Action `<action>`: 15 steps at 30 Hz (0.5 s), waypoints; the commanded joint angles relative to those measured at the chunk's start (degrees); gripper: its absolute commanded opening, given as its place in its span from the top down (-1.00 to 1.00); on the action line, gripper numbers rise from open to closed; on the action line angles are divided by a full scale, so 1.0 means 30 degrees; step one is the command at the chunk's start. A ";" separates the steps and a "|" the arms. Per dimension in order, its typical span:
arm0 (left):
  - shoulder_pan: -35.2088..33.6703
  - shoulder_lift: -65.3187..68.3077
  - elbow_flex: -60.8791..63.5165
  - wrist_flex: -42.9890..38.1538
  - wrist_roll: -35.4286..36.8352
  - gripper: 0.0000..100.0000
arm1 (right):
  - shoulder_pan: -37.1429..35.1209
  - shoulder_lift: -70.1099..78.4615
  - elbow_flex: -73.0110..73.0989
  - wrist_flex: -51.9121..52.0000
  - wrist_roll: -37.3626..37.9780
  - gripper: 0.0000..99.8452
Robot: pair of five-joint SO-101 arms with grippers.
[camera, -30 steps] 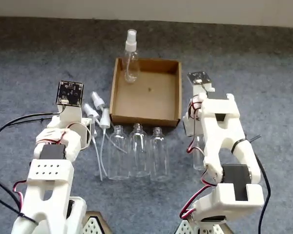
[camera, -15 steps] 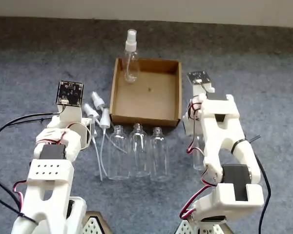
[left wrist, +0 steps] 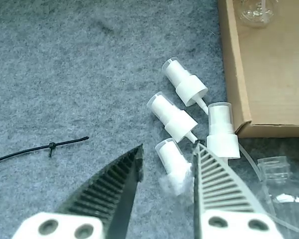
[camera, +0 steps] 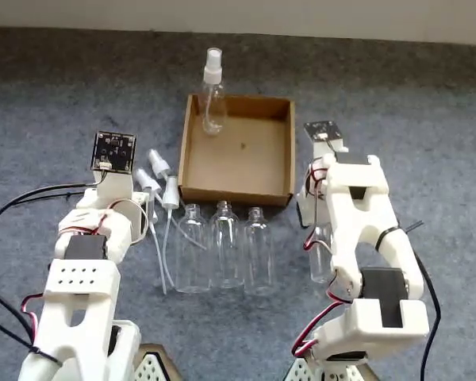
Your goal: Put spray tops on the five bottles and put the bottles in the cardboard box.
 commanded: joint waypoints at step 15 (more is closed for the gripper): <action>-0.2125 -0.0161 -0.3209 0.2286 0.0088 0.68 | -0.1832 -1.4227 -0.0015 0.2535 -0.1084 0.90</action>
